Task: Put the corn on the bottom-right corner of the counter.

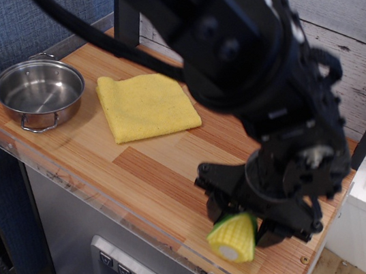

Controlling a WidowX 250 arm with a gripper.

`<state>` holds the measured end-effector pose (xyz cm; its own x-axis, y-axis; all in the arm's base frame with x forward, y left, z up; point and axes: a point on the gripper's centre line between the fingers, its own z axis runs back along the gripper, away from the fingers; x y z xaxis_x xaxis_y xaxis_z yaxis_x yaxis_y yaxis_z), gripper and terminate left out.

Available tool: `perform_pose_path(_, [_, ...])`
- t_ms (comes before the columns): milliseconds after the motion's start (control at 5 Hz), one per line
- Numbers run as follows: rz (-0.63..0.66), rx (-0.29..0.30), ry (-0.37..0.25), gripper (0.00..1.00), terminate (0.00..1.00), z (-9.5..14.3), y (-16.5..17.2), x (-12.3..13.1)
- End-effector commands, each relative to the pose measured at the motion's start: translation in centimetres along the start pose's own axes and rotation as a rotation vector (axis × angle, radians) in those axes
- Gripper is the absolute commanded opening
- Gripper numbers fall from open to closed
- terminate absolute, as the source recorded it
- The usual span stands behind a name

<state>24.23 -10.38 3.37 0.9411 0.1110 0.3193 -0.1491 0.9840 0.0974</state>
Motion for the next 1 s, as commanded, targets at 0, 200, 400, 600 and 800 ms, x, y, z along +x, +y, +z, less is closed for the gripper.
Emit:
perform_pose_path(0, [-0.02, -0.003, 0.014, 0.0, 0.0, -1.1, 0.2, -1.4])
perform_pose_path(200, [0.001, 0.032, 0.029, 1.0, 0.0, -0.9, 0.4, -1.2])
perform_pose_path(400, [0.004, 0.027, 0.026, 1.0, 0.0, -0.7, 0.7, -1.1])
perform_pose_path(600, [0.013, 0.022, 0.031, 1.0, 0.0, 0.1, 1.0, -1.1])
perform_pose_path(800, [0.024, 0.009, 0.014, 1.0, 0.0, 0.7, 1.4, -0.9])
